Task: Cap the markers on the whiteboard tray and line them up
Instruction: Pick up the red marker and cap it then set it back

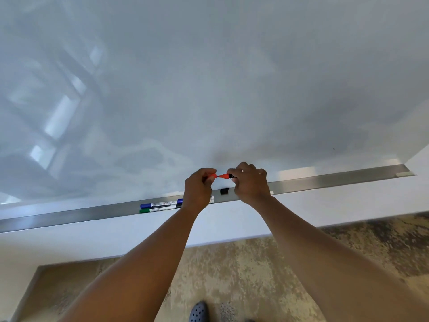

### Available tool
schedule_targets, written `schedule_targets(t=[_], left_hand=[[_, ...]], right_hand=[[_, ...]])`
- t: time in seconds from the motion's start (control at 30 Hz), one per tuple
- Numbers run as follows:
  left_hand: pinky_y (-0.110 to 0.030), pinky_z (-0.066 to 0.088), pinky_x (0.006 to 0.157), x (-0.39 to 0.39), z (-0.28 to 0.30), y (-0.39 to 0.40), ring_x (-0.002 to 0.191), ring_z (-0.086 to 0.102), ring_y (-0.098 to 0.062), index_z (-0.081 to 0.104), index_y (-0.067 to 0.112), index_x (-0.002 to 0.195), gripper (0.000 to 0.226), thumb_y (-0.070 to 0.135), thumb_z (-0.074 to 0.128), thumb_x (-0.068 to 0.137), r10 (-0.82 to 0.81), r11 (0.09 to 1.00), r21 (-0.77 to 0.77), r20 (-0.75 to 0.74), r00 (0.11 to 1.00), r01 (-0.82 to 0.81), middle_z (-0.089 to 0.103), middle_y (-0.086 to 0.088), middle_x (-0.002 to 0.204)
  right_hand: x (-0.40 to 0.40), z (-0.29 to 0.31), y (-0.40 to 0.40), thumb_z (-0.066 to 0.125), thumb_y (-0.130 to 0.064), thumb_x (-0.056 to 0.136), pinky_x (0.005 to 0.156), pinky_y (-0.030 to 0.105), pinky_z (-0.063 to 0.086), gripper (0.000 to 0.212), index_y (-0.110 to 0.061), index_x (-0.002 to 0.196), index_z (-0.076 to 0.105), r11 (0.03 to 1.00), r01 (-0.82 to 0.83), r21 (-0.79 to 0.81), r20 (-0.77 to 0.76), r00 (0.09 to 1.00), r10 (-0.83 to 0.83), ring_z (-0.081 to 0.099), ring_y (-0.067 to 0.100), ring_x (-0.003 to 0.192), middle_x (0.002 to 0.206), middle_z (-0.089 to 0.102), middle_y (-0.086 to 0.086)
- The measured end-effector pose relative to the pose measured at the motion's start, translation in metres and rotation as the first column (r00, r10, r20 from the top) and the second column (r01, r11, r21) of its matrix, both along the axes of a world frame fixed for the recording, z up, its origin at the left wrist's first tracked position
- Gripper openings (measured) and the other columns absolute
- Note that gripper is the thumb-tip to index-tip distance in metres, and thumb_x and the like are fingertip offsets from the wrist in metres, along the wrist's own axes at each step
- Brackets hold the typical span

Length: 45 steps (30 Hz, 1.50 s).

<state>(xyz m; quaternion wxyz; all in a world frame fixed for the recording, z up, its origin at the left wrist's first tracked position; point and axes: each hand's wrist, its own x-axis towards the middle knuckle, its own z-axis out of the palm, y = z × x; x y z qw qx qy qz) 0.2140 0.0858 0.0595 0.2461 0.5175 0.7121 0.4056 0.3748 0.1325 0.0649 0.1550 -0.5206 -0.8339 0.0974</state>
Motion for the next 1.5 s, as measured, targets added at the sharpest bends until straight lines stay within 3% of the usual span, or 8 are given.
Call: schedule_targets(t=[0.3, 0.43, 0.57, 0.7, 0.87, 1.0, 1.5], left_hand=[[-0.003, 0.043, 0.080, -0.001, 0.031, -0.020, 0.098, 0.066, -0.011, 0.073, 0.012, 0.111, 0.020, 0.010, 0.061, 0.095, -0.054, 0.992, 0.115, -0.025, 0.998, 0.056, 0.073, 0.001, 0.108], [-0.003, 0.043, 0.079, -0.003, 0.053, -0.026, 0.098, 0.066, -0.011, 0.073, 0.012, 0.112, 0.021, 0.010, 0.060, 0.096, -0.082, 0.979, 0.190, 0.008, 0.997, 0.079, 0.073, 0.002, 0.107], [-0.012, 0.049, 0.080, -0.010, 0.089, -0.029, 0.089, 0.067, -0.003, 0.072, 0.019, 0.110, 0.018, 0.015, 0.061, 0.096, -0.078, 0.970, 0.241, 0.242, 0.967, 0.018, 0.073, 0.009, 0.099], [-0.017, 0.053, 0.082, -0.019, 0.127, -0.028, 0.090, 0.068, -0.008, 0.070, 0.015, 0.111, 0.018, 0.016, 0.066, 0.093, -0.077, 0.949, 0.297, 0.547, 0.834, -0.107, 0.075, -0.001, 0.099], [-0.021, 0.054, 0.087, -0.029, 0.169, -0.034, 0.098, 0.071, -0.015, 0.071, 0.014, 0.109, 0.019, 0.016, 0.068, 0.091, -0.137, 0.920, 0.349, 0.711, 0.690, -0.177, 0.075, -0.001, 0.100], [-0.021, 0.054, 0.087, -0.035, 0.189, -0.038, 0.101, 0.070, -0.018, 0.072, 0.011, 0.110, 0.020, 0.014, 0.069, 0.090, -0.168, 0.905, 0.380, 0.734, 0.658, -0.193, 0.074, -0.002, 0.104], [-0.020, 0.055, 0.083, -0.036, 0.216, -0.041, 0.095, 0.072, -0.018, 0.073, 0.006, 0.103, 0.016, 0.006, 0.069, 0.088, -0.200, 0.900, 0.383, 0.787, 0.583, -0.209, 0.075, -0.002, 0.101]], right_hand=[[-0.001, 0.030, -0.016, 0.058, -0.014, 0.086, 0.090, 0.045, 0.036, 0.032, -0.034, 0.111, 0.063, 0.994, -0.014, 0.112, -0.075, 0.997, 0.023, 0.057, 0.023, 0.099, 0.108, 0.059, -0.002], [-0.005, 0.051, -0.022, 0.059, -0.017, 0.087, 0.084, 0.042, 0.036, 0.033, -0.037, 0.113, 0.063, 0.985, -0.046, 0.168, -0.134, 0.989, 0.069, 0.057, 0.021, 0.097, 0.106, 0.059, -0.004], [-0.013, 0.082, -0.022, 0.061, -0.021, 0.088, 0.074, 0.038, 0.036, 0.029, -0.036, 0.113, 0.066, 0.964, -0.042, 0.262, -0.230, 0.968, 0.104, 0.058, 0.022, 0.091, 0.101, 0.063, -0.005], [-0.023, 0.125, -0.016, 0.060, -0.029, 0.090, 0.074, 0.036, 0.036, 0.018, -0.032, 0.107, 0.067, 0.951, -0.076, 0.299, -0.331, 0.927, 0.178, 0.058, 0.018, 0.090, 0.099, 0.067, -0.010], [-0.033, 0.168, -0.012, 0.061, -0.033, 0.090, 0.074, 0.037, 0.043, 0.013, -0.030, 0.100, 0.067, 0.932, -0.091, 0.351, -0.440, 0.863, 0.250, 0.055, 0.017, 0.088, 0.095, 0.067, -0.012], [-0.037, 0.189, -0.013, 0.061, -0.030, 0.090, 0.067, 0.033, 0.049, 0.014, -0.027, 0.101, 0.069, 0.912, -0.123, 0.391, -0.471, 0.825, 0.313, 0.053, 0.017, 0.087, 0.094, 0.067, -0.011], [-0.041, 0.214, -0.017, 0.063, -0.029, 0.087, 0.069, 0.036, 0.053, 0.012, -0.026, 0.096, 0.070, 0.903, -0.103, 0.417, -0.506, 0.799, 0.325, 0.058, 0.017, 0.086, 0.090, 0.066, -0.008]])
